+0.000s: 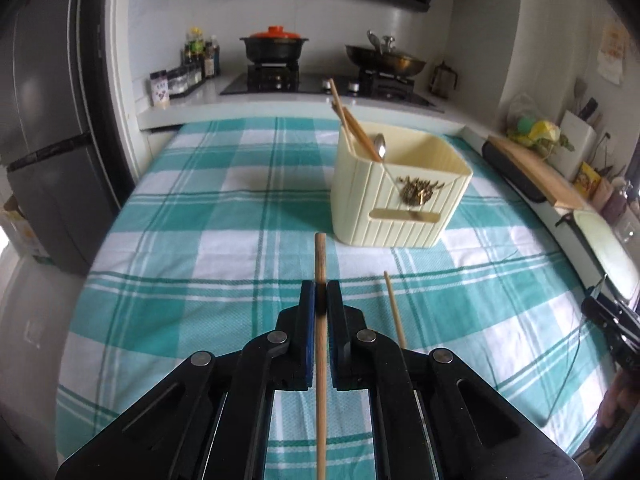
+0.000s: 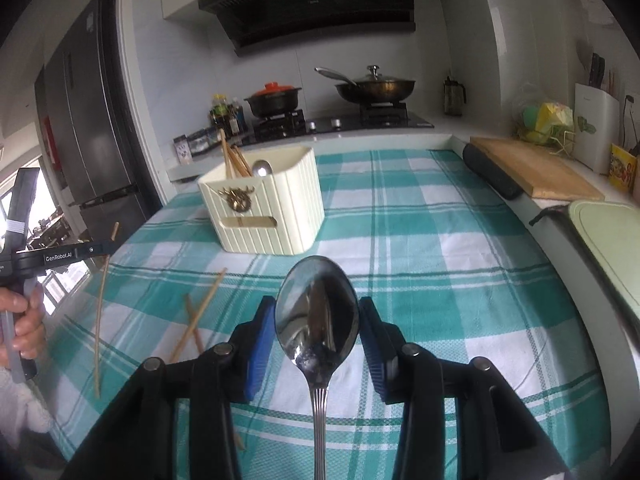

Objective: Organize utensils
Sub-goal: 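Carry chopstick and spoon over the cream holder and open both tools to drop them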

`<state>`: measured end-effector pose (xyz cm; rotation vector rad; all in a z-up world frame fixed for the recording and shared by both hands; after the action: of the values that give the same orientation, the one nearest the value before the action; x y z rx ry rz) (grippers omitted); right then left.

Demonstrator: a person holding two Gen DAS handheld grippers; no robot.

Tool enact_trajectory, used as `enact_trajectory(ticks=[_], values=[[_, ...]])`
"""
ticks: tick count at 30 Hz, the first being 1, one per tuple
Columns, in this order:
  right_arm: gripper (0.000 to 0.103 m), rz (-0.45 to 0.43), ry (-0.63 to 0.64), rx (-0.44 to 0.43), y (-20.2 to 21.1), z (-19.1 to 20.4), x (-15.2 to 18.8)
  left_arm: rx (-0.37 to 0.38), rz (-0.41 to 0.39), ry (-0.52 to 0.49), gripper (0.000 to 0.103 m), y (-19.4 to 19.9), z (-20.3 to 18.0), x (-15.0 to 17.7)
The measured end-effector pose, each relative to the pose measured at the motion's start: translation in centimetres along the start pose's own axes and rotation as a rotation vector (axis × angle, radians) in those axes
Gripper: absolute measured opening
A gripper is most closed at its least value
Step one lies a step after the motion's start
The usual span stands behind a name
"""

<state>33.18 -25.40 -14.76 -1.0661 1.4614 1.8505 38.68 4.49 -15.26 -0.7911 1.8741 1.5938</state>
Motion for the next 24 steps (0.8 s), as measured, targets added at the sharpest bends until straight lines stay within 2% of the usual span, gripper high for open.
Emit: enact_trajectory(ticks=[4,9,19,24], values=[[0.042,-0.059,0.028,-0.005,2.2,0.9,-1.2,0.031,-0.063,0.015,0.004,3.3,0.2,-1.0],[0.042,-0.1,0.033,-0.012,3.5,1.5,-2.4,0.064,-0.107,0.033,0.004,5.5,0.2,-2.1],[0.042,-0.124,0.039,-0.037,3.2,2.0,-6.0,0.096,-0.108,0.056,0.004,5.4,0.1,-4.0],[0.042,-0.127,0.042,-0.075,2.3,2.3,-9.6,0.133,-0.121,0.055,0.004,6.0,-0.5,-6.8]])
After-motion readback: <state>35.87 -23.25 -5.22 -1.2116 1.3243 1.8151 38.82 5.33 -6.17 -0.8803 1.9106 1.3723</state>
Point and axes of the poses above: each gripper's, at about its wrist camera, not at the fingertips, and y roughly against the way its jaws point, z to its left, x to its underside, the point moved 10 cm from there along -y, roughly the way its jaws point, and after that the axes turned 3 degrees about y, right-handed, at the moved point
